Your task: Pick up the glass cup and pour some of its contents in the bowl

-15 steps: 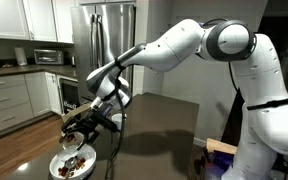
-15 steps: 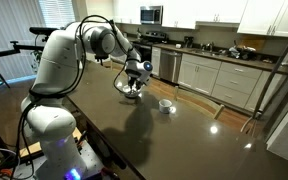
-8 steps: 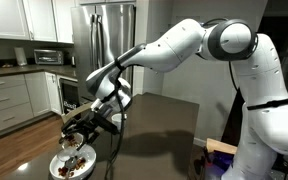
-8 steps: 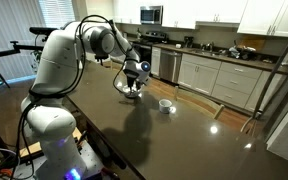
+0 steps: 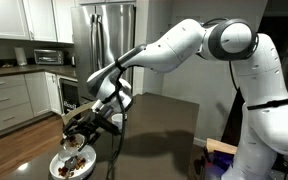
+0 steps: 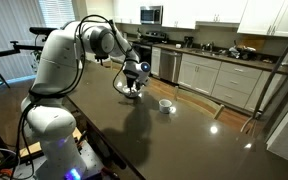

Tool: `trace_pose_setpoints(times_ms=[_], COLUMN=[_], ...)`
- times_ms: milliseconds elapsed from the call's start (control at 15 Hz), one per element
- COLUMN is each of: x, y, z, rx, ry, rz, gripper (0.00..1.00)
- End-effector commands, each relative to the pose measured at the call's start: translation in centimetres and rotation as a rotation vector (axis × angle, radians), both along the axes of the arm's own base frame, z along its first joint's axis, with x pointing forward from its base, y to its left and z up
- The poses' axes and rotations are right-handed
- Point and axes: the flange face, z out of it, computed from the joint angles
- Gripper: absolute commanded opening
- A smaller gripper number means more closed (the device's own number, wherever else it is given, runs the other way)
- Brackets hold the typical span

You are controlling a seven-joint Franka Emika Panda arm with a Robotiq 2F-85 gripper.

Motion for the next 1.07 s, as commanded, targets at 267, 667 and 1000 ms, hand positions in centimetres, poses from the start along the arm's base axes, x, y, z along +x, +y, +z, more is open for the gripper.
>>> trace_pose_setpoints(times_ms=[267,667,1000], x=[-1.0,-2.6,-4.2], y=[0.6,1.0,0.9], z=[1.1,1.4,1.8], rx=[-0.031,-0.029,-0.026], ry=[-0.13,-0.188,-0.231], rz=[0.001,0.02,0.029], gripper=[0.59,0.59,0.59])
